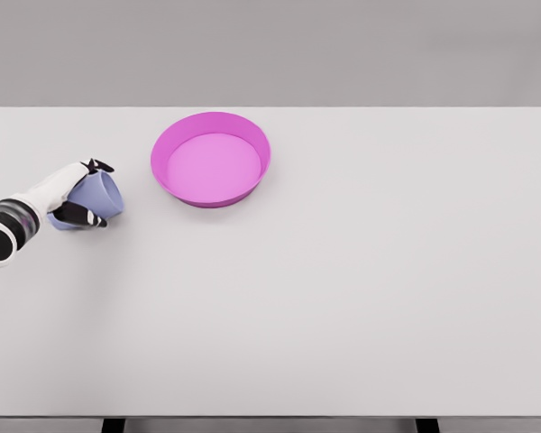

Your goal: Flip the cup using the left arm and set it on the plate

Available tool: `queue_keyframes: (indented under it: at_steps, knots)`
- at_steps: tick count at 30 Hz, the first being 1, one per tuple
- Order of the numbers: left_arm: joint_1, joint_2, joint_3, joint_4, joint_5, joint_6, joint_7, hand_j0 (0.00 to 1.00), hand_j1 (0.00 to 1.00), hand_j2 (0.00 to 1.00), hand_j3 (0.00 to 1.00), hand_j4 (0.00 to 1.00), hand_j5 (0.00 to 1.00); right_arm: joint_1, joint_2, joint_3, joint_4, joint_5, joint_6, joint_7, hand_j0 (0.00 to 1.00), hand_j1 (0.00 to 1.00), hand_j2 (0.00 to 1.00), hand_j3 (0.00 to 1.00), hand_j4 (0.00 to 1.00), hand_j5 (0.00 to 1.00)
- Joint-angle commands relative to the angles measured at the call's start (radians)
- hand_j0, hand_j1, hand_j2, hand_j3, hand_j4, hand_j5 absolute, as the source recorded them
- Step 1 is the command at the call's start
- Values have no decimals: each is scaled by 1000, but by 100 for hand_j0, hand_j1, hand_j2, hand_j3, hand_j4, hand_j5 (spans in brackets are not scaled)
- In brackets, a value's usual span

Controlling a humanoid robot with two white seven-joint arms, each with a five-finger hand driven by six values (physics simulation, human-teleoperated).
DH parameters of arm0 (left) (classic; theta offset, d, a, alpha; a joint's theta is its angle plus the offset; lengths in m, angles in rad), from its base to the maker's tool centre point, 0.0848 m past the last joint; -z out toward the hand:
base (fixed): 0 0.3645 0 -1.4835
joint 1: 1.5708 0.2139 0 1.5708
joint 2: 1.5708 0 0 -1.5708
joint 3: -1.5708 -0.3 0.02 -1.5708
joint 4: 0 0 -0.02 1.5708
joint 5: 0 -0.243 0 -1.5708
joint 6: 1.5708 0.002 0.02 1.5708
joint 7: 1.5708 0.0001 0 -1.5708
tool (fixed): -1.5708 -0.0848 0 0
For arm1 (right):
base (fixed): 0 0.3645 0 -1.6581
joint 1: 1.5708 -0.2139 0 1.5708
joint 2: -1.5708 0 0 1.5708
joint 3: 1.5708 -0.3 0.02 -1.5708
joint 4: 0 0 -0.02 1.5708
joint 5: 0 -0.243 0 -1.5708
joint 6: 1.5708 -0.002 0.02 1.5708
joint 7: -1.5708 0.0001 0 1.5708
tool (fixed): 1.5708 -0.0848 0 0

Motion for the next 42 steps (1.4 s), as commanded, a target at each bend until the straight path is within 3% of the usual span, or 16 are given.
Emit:
queue_keyframes:
  at_steps: [1, 8, 17, 23, 33, 36, 42]
  knots:
    - [0, -1, 5, 0, 4, -3, 5, 69, 69, 69, 69, 69, 69, 0, 0, 0, 0, 0, 0, 0, 100, 100, 100, 100, 100, 100]
    - [-26, -10, 37, -2, 22, -45, 13, 70, 70, 70, 70, 70, 70, 0, 0, 0, 0, 0, 0, 0, 100, 100, 100, 100, 100, 100]
    - [-61, -80, 76, 5, 51, -89, 14, 70, 70, 70, 70, 70, 70, 0, 0, 0, 0, 0, 0, 0, 100, 100, 100, 100, 100, 100]
    - [-66, -122, 118, 14, 114, -98, 14, 71, 71, 71, 71, 71, 71, 0, 0, 0, 0, 0, 0, 0, 100, 100, 100, 100, 100, 100]
    - [-80, -203, 129, 110, 176, -331, 13, 71, 71, 71, 71, 71, 71, 0, 0, 0, 0, 0, 0, 0, 100, 100, 100, 100, 100, 100]
    - [-89, -238, 122, 186, 212, -434, 11, 71, 71, 71, 71, 71, 71, 0, 0, 0, 0, 0, 0, 0, 100, 100, 100, 100, 100, 100]
    - [-94, -269, 128, 202, 214, -445, 11, 72, 72, 72, 72, 72, 72, 0, 0, 0, 0, 0, 0, 0, 100, 100, 100, 100, 100, 100]
